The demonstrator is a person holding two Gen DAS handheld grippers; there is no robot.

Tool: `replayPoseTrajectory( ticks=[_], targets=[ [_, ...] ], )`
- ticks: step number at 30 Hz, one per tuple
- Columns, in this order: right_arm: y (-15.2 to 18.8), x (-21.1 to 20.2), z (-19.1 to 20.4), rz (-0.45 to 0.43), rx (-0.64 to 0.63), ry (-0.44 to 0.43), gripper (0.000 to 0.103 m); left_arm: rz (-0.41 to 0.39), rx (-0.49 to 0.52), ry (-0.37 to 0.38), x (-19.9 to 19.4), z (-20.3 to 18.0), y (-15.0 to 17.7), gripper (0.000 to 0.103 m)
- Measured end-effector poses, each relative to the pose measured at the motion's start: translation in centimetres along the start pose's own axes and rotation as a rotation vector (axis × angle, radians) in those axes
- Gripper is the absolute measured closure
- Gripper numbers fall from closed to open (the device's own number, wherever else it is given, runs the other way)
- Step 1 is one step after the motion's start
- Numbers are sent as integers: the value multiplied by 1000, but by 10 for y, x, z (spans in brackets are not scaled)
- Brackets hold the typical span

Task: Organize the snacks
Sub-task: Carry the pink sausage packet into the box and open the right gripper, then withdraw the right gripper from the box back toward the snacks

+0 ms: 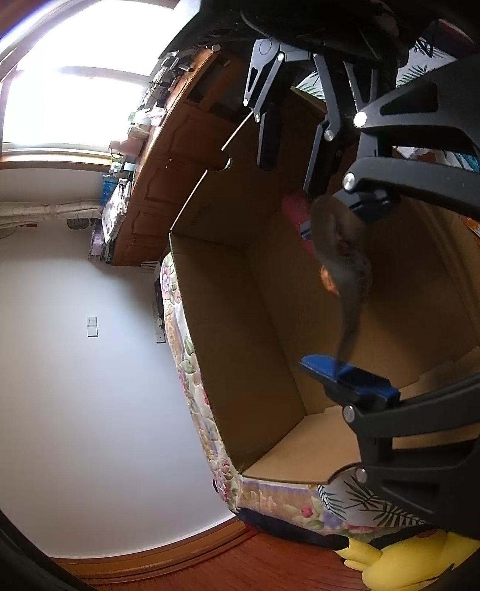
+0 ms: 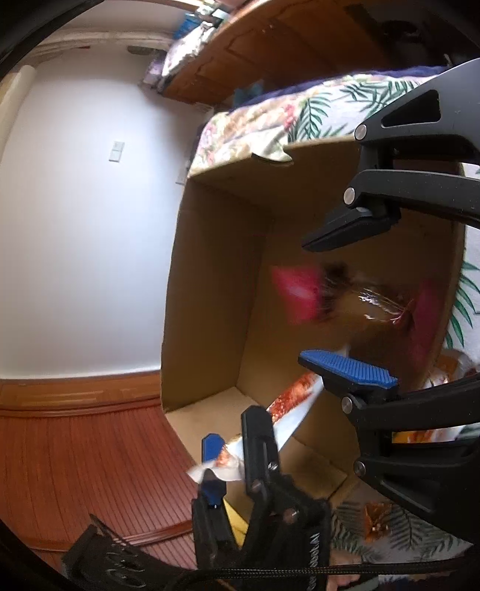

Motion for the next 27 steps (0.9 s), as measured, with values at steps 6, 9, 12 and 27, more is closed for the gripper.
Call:
replayPoseTrajectory(
  ticks=[6, 9, 12, 27],
  targets=[
    [3, -11, 3, -16, 5, -2, 44, 4, -61, 10, -9, 16, 5, 35],
    [6, -20, 5, -23, 8, -10, 43, -20, -62, -1, -16, 19, 1, 33],
    [9, -29, 11, -31, 6, -4, 43, -62, -57, -21, -21, 23, -9, 27],
    [19, -91, 35, -91, 1, -9, 43, -88, -38, 3, -65, 10, 5, 27]
  ],
)
Point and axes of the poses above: each gripper's, at about its wrist camera, not at the fingertips, and x roughly the way its jaws point, z to its left, y to its underside, the point moved 6 cm from there along x, roughly the way its jaws point, and after that the axes turned 12 degrees about -x, right-handed, at the moved point
